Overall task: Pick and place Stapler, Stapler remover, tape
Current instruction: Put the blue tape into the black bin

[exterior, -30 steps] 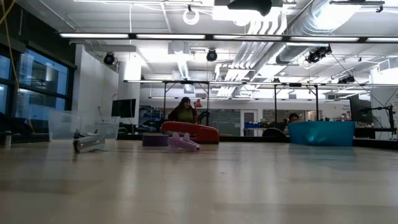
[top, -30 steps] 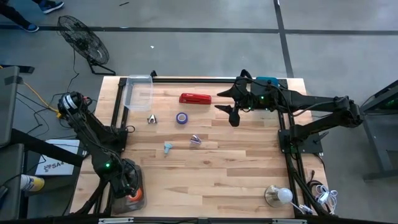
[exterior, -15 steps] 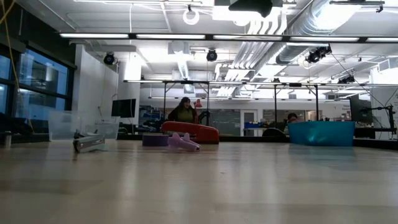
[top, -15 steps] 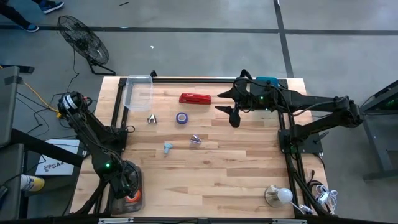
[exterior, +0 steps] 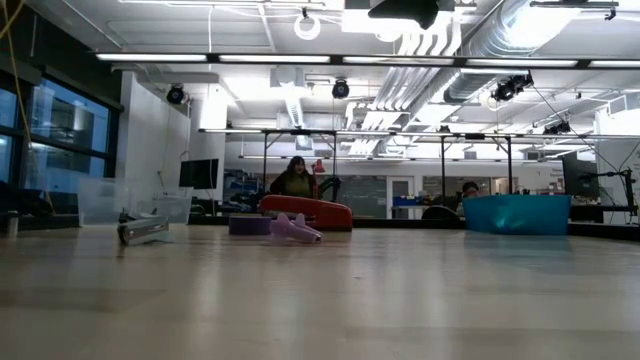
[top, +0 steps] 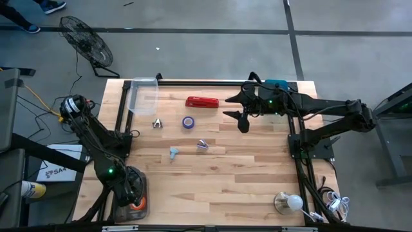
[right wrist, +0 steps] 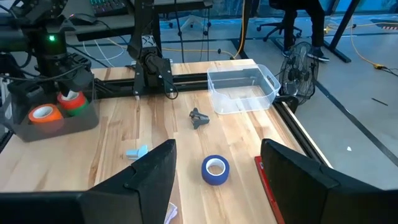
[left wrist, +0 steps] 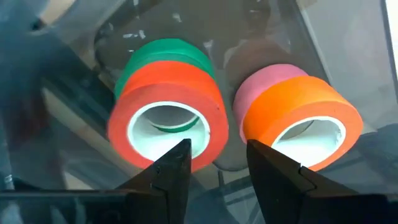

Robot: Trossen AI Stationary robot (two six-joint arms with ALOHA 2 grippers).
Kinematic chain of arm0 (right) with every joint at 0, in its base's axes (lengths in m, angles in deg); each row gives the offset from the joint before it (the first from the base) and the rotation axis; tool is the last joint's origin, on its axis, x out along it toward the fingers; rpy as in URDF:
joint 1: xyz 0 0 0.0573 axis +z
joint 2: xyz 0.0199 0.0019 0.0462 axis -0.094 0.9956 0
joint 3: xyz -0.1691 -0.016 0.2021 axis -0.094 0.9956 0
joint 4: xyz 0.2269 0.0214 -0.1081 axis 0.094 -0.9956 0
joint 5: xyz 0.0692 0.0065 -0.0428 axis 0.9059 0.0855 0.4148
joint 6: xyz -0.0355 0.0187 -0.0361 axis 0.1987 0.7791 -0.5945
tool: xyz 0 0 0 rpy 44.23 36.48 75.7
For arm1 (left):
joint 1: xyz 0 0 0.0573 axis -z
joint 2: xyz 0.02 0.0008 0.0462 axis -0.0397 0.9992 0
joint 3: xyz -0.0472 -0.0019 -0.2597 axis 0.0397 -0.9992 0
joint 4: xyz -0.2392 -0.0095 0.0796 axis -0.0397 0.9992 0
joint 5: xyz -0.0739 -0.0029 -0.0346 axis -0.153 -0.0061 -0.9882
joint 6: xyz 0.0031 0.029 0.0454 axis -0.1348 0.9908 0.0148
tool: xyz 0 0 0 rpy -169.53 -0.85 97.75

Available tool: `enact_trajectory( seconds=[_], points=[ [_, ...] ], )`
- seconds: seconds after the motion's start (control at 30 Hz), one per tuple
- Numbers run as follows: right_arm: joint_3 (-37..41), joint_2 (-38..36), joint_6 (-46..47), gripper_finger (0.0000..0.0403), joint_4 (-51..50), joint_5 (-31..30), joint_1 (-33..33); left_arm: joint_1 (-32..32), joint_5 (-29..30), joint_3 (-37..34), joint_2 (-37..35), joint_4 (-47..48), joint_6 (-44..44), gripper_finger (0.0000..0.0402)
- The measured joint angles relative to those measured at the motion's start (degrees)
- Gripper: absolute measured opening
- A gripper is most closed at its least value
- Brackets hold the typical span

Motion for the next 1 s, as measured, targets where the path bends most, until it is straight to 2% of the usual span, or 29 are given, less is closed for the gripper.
enact_trajectory(
  seconds=[0.13,0.5,0.67,1.0],
  points=[
    [0.0,0.0,0.0,0.0227,0.0,0.0,0.0,0.0,1.2,1.1,-0.8,3.1,-1.2,0.0152],
    [0.0,0.0,-0.2,0.0227,-0.3,0.0,0.0,-1.3,10.0,4.8,-3.0,10.3,-2.5,0.0152],
    [0.0,0.0,-0.2,0.0227,-0.3,0.0,0.0,-6.4,10.9,6.0,-3.1,13.2,5.9,0.0152],
    [0.0,0.0,-0.2,0.0227,-0.3,0.0,0.0,-22.5,11.9,6.0,-3.0,11.0,29.1,0.0152]
  ],
)
